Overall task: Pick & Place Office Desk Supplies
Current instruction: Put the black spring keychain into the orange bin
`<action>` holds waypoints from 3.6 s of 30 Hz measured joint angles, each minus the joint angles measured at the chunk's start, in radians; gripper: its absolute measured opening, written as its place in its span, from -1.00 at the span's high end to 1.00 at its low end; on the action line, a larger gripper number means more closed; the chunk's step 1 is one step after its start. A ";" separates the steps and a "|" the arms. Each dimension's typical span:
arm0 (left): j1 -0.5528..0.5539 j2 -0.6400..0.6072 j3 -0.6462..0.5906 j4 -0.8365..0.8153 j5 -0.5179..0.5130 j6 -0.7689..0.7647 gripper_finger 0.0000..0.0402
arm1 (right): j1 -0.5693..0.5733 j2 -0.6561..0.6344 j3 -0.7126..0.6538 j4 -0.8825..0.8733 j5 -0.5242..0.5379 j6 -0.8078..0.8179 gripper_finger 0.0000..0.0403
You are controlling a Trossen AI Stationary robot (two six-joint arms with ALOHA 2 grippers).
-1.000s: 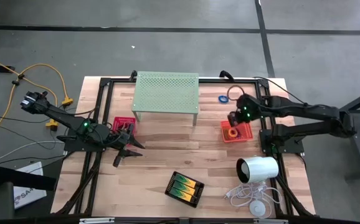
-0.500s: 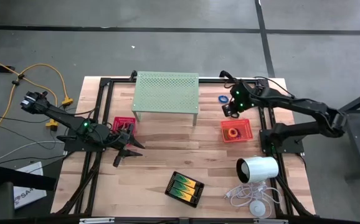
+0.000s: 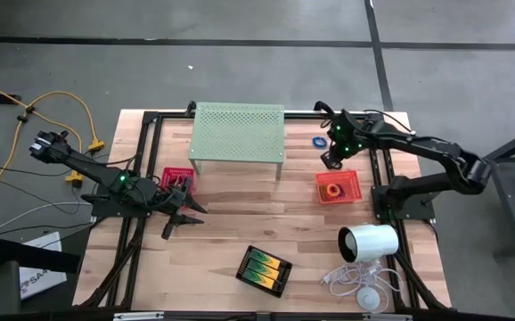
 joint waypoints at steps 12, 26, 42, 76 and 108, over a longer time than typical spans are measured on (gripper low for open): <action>0.000 0.000 0.000 0.000 -0.001 0.000 0.32 | -0.050 0.002 0.000 -0.058 -0.055 -0.075 0.68; 0.000 0.000 0.000 0.000 -0.002 0.000 0.32 | -0.050 0.071 0.000 -0.062 0.034 -0.160 0.22; 0.000 0.000 0.000 0.000 -0.005 0.000 0.32 | -0.050 0.237 0.000 -0.068 0.112 -0.175 0.33; 0.000 0.000 0.000 0.001 0.000 0.000 0.32 | -0.002 0.265 -0.030 -0.080 0.173 -0.045 0.34; 0.000 0.000 0.000 0.002 -0.005 0.000 0.32 | 0.011 0.350 -0.027 0.005 0.138 0.056 0.34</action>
